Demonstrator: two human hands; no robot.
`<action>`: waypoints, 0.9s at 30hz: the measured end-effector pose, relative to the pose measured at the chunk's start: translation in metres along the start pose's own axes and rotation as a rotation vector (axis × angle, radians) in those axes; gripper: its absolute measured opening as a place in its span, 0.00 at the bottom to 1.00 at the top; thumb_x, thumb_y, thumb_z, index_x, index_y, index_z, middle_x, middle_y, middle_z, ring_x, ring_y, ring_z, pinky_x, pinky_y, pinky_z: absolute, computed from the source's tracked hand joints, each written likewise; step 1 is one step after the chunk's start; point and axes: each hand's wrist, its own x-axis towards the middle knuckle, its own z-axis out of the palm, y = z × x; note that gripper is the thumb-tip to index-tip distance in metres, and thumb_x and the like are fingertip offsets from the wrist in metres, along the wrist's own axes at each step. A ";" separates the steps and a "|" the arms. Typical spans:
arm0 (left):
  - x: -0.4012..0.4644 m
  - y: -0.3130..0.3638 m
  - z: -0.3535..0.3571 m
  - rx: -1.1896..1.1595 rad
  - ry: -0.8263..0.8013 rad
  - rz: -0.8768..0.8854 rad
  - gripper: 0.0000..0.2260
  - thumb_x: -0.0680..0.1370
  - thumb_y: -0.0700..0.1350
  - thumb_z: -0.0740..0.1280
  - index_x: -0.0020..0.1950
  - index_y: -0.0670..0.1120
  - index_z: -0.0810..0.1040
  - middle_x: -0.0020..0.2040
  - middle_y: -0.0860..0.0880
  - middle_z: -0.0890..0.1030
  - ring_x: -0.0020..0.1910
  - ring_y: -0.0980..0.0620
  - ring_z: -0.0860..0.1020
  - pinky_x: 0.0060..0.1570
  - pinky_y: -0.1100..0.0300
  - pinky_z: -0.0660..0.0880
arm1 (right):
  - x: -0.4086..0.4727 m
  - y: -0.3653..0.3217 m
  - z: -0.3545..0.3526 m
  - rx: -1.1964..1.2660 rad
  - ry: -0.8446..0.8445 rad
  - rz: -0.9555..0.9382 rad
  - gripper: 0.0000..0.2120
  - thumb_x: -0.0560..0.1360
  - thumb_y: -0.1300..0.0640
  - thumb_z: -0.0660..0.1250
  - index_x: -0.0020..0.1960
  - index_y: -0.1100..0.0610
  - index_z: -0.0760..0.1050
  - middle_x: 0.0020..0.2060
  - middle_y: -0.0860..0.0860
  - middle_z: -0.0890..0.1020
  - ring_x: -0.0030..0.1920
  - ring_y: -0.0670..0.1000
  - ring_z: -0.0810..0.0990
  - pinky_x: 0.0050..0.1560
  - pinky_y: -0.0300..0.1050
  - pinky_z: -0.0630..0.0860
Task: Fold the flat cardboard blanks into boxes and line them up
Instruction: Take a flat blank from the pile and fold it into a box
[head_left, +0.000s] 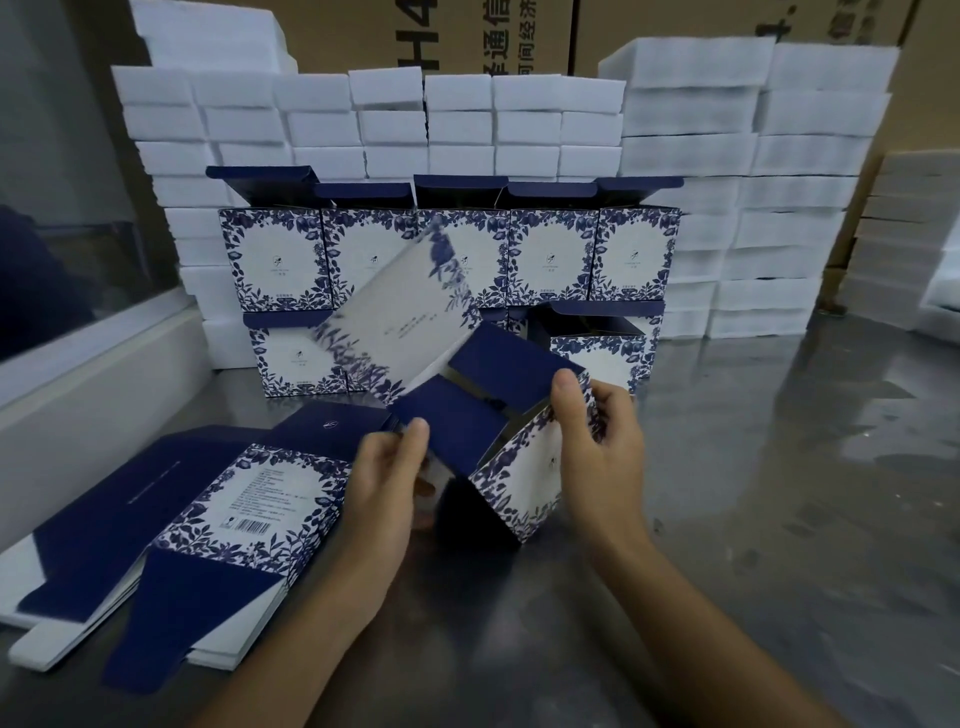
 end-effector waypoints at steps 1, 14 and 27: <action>0.002 -0.001 -0.003 -0.010 0.033 0.021 0.22 0.68 0.65 0.64 0.52 0.51 0.75 0.51 0.47 0.81 0.50 0.46 0.81 0.52 0.44 0.79 | 0.001 0.000 0.000 0.032 -0.005 0.051 0.31 0.69 0.25 0.64 0.53 0.52 0.77 0.49 0.47 0.82 0.51 0.48 0.79 0.55 0.50 0.75; 0.011 -0.005 -0.014 -0.016 0.110 0.089 0.25 0.74 0.66 0.59 0.52 0.46 0.79 0.46 0.41 0.81 0.45 0.44 0.80 0.51 0.37 0.76 | -0.003 -0.001 0.000 0.195 -0.221 0.226 0.12 0.69 0.39 0.68 0.43 0.47 0.77 0.41 0.43 0.80 0.45 0.44 0.78 0.53 0.48 0.72; 0.013 -0.004 -0.016 -0.097 0.051 0.128 0.20 0.71 0.61 0.66 0.61 0.56 0.76 0.51 0.60 0.84 0.51 0.63 0.81 0.47 0.67 0.76 | -0.004 0.010 0.002 0.217 -0.325 0.136 0.09 0.82 0.55 0.63 0.61 0.56 0.75 0.52 0.45 0.85 0.49 0.42 0.83 0.45 0.35 0.78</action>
